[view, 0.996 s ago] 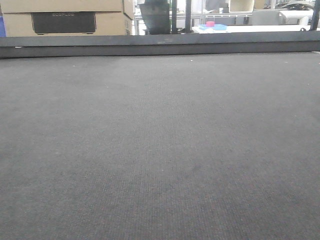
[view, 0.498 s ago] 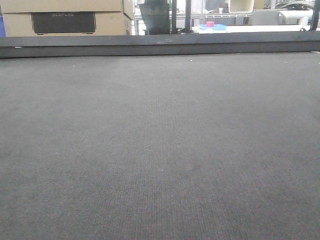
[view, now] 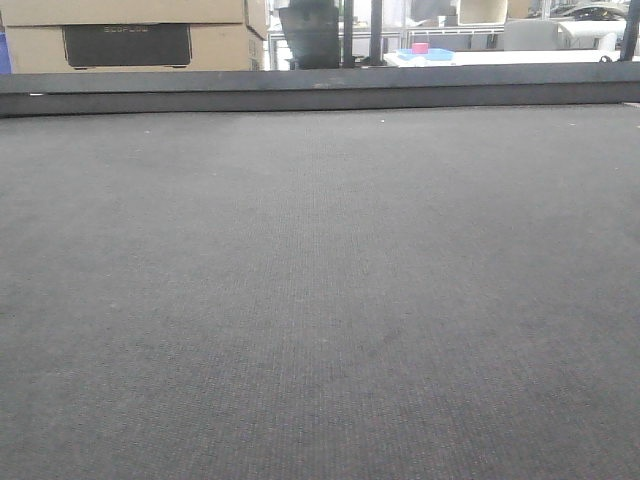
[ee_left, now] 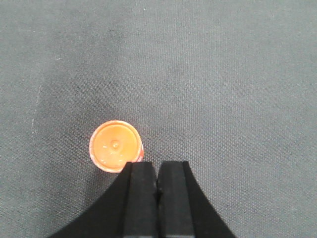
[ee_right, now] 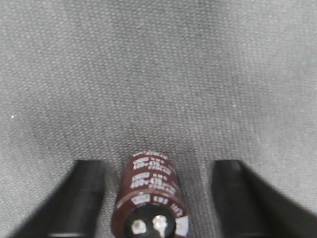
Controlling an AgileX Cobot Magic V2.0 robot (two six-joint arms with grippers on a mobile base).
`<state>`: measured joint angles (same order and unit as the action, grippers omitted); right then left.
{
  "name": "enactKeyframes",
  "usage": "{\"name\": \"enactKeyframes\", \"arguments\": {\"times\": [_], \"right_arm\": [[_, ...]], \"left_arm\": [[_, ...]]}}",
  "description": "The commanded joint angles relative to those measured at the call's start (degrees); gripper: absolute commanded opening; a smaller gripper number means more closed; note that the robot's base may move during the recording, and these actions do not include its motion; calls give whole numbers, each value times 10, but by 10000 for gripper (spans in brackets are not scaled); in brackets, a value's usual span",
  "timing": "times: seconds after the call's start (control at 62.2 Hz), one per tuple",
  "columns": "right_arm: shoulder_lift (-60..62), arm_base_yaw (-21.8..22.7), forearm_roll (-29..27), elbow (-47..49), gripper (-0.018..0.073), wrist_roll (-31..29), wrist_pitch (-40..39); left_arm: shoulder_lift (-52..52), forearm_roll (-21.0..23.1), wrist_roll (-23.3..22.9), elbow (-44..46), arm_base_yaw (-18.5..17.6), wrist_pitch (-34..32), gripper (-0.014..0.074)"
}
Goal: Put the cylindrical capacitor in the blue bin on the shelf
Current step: 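Close left gripper on orange capacitor and right gripper on brown capacitor, then lift both held capacitors up off the table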
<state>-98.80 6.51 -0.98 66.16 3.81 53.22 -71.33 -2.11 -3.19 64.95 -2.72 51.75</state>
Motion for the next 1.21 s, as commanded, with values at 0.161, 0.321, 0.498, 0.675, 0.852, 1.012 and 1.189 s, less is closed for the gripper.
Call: {"name": "enactKeyframes", "arguments": {"times": [0.161,0.321,0.498,0.675,0.852,1.012,1.189], "right_arm": [[2,4,6,3,-165,-4,-3],[2,4,6,3,-162,-4,-2],[2,4,1,3,-162,-4,-1],[2,4,-6,3,-162,-4,3],[2,4,-7,3,-162,-4,9],[2,4,-7,3,-162,-4,9],[2,4,-7,3,-162,-4,6]], "left_arm": [[1,3,-5,4,1,-4,-103],[-2,-33,-5,4,1,-3,162],[-27,-48,-5,4,1,-14,498],[-65,-63,-6,4,2,-27,571],[-109,-47,-21,4,28,-30,571],[-142,-25,-17,4,48,-31,571],[-173,-17,-11,4,47,-32,571]]}}
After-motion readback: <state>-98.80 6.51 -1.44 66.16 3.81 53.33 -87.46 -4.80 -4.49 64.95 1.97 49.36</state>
